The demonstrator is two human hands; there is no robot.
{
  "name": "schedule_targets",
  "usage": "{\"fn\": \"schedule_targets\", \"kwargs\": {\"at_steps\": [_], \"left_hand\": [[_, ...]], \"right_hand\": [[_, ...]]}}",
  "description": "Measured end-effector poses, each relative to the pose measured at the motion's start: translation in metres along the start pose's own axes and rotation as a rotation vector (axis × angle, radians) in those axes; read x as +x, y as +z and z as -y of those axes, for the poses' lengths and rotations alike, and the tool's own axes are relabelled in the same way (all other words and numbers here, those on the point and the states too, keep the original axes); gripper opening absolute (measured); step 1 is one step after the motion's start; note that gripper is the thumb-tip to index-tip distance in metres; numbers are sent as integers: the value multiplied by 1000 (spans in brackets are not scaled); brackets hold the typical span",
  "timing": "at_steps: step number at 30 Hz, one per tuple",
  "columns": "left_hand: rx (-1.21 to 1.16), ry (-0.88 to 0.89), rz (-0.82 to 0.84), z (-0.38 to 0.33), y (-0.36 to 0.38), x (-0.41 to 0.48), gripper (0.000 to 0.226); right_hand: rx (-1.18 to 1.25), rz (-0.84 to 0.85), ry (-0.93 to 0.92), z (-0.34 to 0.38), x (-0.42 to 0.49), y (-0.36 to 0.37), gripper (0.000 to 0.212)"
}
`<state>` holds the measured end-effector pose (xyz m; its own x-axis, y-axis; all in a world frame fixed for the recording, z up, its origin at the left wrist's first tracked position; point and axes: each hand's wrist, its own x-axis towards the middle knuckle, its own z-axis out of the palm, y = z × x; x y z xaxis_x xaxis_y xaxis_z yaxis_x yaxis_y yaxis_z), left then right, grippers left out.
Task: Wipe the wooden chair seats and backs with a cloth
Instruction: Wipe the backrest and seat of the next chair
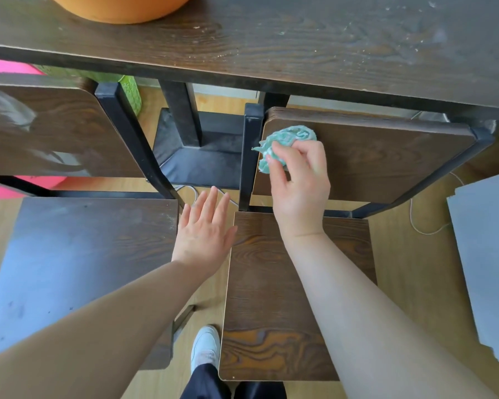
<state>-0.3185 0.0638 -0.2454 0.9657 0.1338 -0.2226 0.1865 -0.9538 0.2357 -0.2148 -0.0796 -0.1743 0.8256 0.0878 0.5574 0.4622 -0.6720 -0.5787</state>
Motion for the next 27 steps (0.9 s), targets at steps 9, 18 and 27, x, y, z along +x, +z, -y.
{"fn": "schedule_targets", "kwargs": {"at_steps": [9,18,27], "left_hand": [[-22,-32,26,12,30,-6,65],[-5,-29,69,2,32,-18,66],[-13,25,4,-28,-5,-11,66]], "right_hand": [[-24,178,124,-30,-65,40,12],[-25,299,219,-39,-89,39,10],[43,67,154,-9,-31,-38,16]]}}
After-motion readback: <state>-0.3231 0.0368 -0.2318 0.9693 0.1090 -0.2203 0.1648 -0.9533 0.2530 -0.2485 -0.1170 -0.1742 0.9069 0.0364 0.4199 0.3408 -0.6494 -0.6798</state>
